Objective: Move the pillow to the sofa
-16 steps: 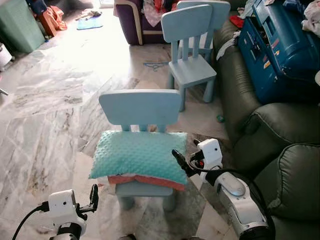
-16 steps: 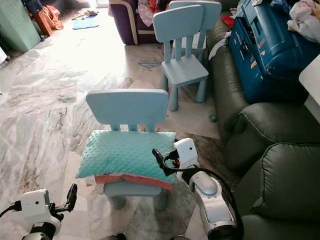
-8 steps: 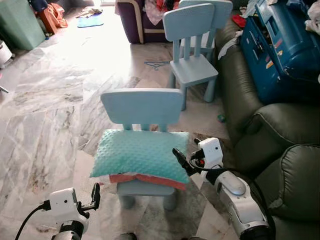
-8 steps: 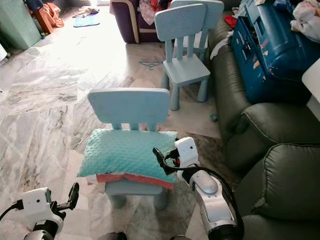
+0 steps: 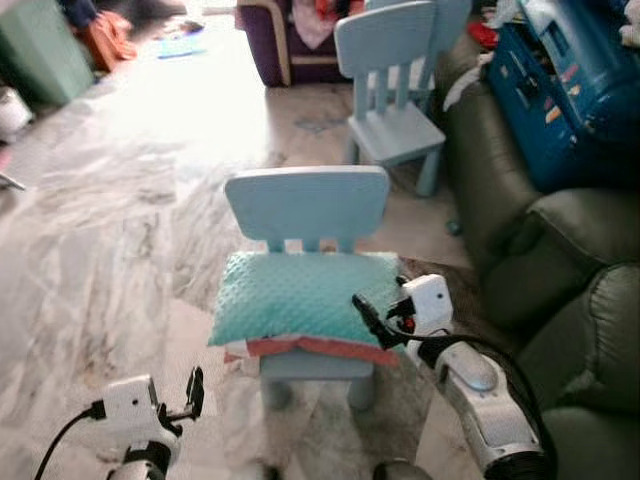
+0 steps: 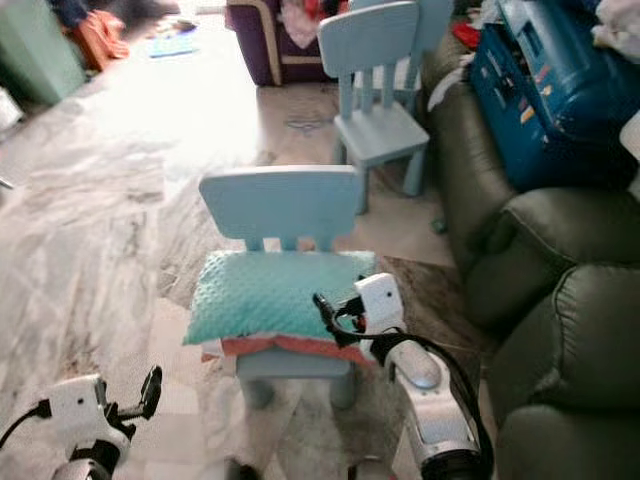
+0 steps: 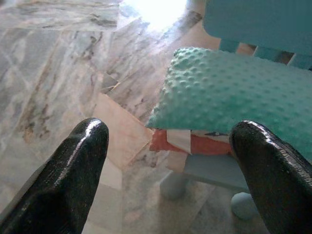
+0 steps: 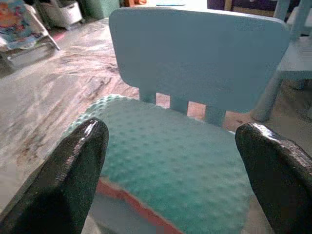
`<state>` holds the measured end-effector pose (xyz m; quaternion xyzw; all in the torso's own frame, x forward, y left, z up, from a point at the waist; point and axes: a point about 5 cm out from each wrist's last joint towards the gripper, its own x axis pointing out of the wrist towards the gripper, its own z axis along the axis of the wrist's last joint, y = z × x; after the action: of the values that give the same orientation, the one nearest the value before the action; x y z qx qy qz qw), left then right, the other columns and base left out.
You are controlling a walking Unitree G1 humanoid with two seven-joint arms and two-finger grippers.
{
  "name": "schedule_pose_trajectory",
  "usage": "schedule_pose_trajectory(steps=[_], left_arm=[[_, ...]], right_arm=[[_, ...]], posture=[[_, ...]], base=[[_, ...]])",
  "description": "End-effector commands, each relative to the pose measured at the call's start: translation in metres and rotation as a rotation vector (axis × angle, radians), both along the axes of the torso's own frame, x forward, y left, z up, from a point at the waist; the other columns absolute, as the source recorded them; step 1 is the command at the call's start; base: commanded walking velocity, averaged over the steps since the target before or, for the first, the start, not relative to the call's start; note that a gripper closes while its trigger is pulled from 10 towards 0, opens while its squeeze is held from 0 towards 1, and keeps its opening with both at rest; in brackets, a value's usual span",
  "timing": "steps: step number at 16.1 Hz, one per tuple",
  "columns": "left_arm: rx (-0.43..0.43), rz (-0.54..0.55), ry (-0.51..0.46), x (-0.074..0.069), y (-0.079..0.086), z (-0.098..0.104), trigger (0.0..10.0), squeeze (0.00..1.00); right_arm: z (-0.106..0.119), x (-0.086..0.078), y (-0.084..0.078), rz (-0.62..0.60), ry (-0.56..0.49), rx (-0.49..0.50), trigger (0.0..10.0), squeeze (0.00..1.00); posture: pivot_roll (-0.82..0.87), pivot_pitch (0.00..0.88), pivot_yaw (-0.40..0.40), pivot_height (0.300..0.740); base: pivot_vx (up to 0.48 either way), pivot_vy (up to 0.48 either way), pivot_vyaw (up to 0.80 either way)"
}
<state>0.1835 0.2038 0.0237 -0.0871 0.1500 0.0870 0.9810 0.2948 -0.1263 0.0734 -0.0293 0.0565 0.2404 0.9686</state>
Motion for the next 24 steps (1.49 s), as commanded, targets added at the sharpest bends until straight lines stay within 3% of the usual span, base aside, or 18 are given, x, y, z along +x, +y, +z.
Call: schedule_pose_trajectory(steps=[1,8,12,24], left_arm=[[0.038,0.018,0.018,-0.006,0.009,-0.001,10.0,0.0],[0.009,0.016,-0.013,-0.002,0.009,0.002,10.0,0.0],[0.077,-0.018,-0.039,0.004,0.011,0.007,10.0,0.0],[0.056,-0.08,-0.017,0.003,0.002,0.0,10.0,0.0]], right_arm=[[0.006,0.0,0.014,0.043,-0.024,0.008,10.0,0.0],[0.006,0.002,0.017,0.04,-0.031,0.012,10.0,0.0],[0.006,0.003,0.017,0.029,-0.031,0.009,10.0,0.0],[-0.002,0.0,0.005,-0.034,0.014,0.035,10.0,0.0]], posture=[[-0.09,0.192,0.065,0.74],[-0.08,0.189,0.071,0.74],[-0.09,0.181,0.075,0.74],[-0.1,0.187,0.078,0.74]], base=[[0.0,0.0,0.0],[0.0,0.0,0.0],[0.0,0.0,0.0],[0.0,0.0,0.0]])
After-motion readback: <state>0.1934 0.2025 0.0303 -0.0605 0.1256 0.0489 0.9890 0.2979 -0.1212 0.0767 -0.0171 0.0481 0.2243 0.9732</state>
